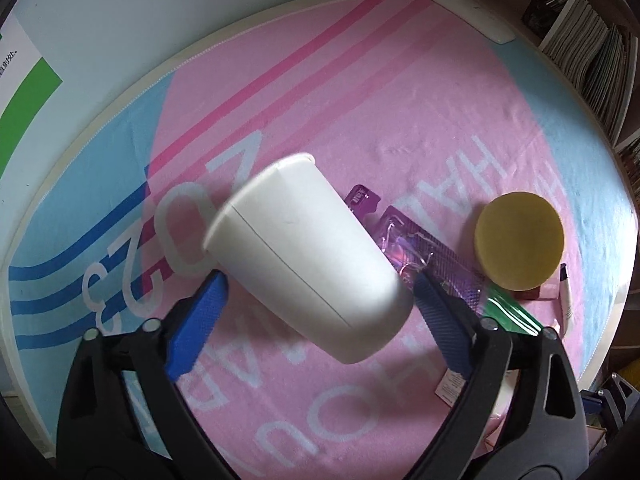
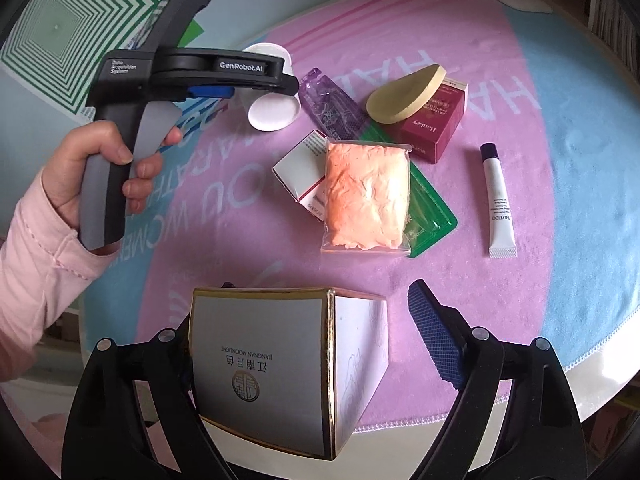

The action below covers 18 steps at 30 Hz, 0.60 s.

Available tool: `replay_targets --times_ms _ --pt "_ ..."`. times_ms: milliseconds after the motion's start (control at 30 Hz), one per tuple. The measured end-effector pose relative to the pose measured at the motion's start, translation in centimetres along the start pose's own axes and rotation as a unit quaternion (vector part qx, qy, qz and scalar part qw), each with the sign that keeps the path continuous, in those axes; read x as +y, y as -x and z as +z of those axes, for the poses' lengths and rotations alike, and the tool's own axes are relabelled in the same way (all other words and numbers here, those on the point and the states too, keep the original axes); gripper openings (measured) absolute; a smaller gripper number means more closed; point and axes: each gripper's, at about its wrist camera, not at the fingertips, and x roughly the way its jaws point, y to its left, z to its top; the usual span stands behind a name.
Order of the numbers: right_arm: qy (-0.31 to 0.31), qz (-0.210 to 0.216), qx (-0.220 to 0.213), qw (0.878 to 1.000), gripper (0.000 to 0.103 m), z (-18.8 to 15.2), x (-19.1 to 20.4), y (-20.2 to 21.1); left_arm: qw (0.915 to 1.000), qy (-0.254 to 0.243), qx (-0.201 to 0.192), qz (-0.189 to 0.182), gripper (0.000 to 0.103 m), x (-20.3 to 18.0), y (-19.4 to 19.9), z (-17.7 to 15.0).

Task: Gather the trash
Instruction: 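Grasp the white paper cup with the left tool, then carry the paper cup and cosmetic box over the wastebasket with both tools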

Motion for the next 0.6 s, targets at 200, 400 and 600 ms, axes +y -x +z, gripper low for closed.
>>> replay_targets --times_ms 200,400,600 --pt "0.011 -0.004 0.002 1.0 0.054 0.1 0.3 0.5 0.9989 -0.032 0.007 -0.033 0.055 0.8 0.3 -1.9" --pt "0.002 -0.01 -0.007 1.0 0.054 -0.1 -0.2 1.6 0.9984 -0.049 0.001 -0.027 0.055 2.2 2.3 -4.6" --pt "-0.001 -0.022 -0.025 0.999 0.054 -1.0 -0.1 3.1 0.9975 -0.062 -0.023 -0.023 0.056 2.2 5.4 -6.2"
